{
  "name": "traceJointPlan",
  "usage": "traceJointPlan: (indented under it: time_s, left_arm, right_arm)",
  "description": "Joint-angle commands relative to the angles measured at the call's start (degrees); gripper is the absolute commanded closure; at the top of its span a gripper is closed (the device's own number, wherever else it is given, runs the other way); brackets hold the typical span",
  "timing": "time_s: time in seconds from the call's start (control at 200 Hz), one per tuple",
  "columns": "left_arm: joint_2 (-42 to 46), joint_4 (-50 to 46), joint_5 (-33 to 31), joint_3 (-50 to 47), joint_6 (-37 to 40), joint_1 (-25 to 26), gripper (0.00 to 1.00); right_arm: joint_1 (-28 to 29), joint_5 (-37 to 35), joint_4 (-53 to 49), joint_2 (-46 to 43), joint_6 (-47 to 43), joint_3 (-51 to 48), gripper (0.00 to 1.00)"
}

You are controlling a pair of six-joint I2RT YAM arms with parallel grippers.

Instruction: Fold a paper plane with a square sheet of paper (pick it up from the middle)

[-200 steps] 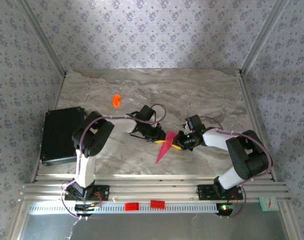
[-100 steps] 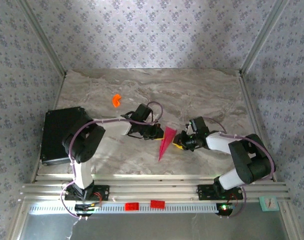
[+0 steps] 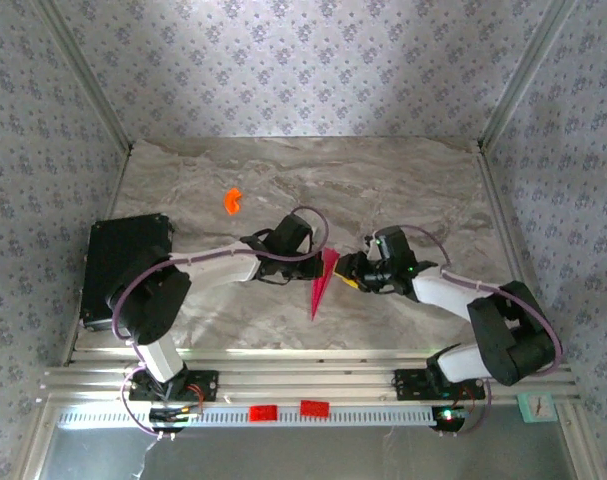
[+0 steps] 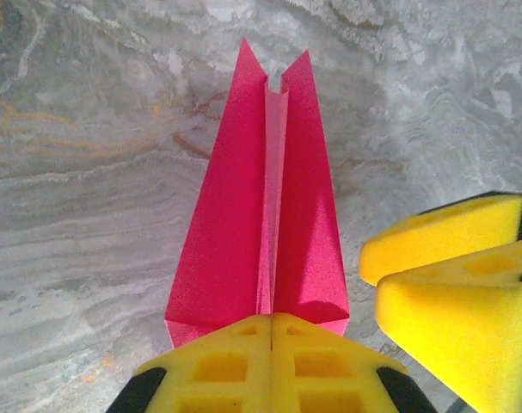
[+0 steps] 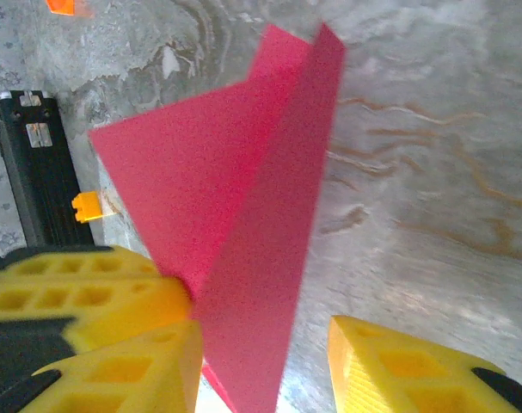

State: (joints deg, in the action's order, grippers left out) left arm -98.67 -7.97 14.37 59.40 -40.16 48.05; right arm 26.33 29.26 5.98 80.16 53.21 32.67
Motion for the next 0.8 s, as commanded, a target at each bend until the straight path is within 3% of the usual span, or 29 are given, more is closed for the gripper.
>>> traceJointPlan:
  time_s: [0.0, 0.5, 0.645, 0.795]
  left_arm:
    - [1.2, -1.09, -3.38, -0.72, -0.71, 0.63, 0.99]
    - [1.21, -2.48, -4.57, -0.52, -0.09, 1.08, 0.98]
    - [0.72, -3.48, -4.31, -0.12, 0.48, 1.08, 0.95]
    - [0.85, -4.64, -2.0, 0.45, 0.86, 1.21, 0.83]
  right_arm:
    - [1.5, -2.8, -3.7, 2.57, 0.36, 3.52, 0.55]
    - [3.03, -5.61, -11.11, 7.36, -1.75, 6.64, 0.6]
    - [2.68, -3.4, -9.57, 7.45, -1.63, 6.53, 0.74]
    - [2.5, -1.46, -6.43, 8.07, -0.39, 6.03, 0.86]
